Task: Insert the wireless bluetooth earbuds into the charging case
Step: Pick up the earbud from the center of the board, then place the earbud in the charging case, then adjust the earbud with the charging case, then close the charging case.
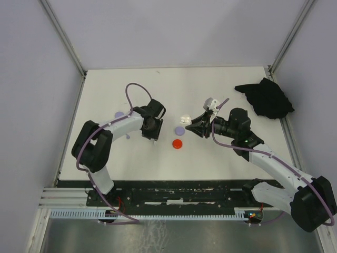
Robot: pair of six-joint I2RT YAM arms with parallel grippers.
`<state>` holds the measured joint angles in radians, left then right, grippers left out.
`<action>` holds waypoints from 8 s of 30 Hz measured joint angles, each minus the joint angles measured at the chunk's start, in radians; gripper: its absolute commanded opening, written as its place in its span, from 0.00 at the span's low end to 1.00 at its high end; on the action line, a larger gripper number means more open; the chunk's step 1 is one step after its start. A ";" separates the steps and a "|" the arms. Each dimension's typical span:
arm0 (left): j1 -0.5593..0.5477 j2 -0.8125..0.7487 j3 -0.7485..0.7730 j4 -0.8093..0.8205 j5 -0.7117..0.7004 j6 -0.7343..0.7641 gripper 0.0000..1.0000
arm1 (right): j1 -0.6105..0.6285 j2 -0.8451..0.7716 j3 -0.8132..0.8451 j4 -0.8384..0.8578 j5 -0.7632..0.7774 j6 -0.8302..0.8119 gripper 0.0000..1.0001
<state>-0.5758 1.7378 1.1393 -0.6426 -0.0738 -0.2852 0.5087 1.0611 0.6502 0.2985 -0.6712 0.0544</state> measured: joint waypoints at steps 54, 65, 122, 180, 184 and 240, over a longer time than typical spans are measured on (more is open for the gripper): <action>-0.167 -0.689 -0.092 0.478 0.081 0.176 0.20 | 0.073 0.106 0.049 0.179 0.082 0.084 0.02; -0.241 -0.696 -0.104 0.616 0.109 0.304 0.20 | 0.086 0.122 0.053 0.243 0.097 0.121 0.02; -0.380 -0.677 -0.217 0.695 -0.003 0.537 0.59 | 0.098 0.100 0.053 0.264 0.166 0.147 0.02; -0.188 -0.458 0.184 0.317 0.158 0.256 0.62 | 0.098 0.100 0.045 0.285 0.194 0.158 0.02; -0.187 -0.438 0.188 0.304 0.162 0.252 0.62 | 0.098 0.104 0.045 0.272 0.182 0.162 0.02; 0.129 -0.358 0.151 0.325 0.898 0.024 0.67 | 0.031 0.206 0.048 0.276 0.056 0.343 0.02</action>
<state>-0.4473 1.3796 1.2907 -0.3172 0.8242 -0.2611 0.5392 1.2671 0.6987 0.5743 -0.6155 0.3973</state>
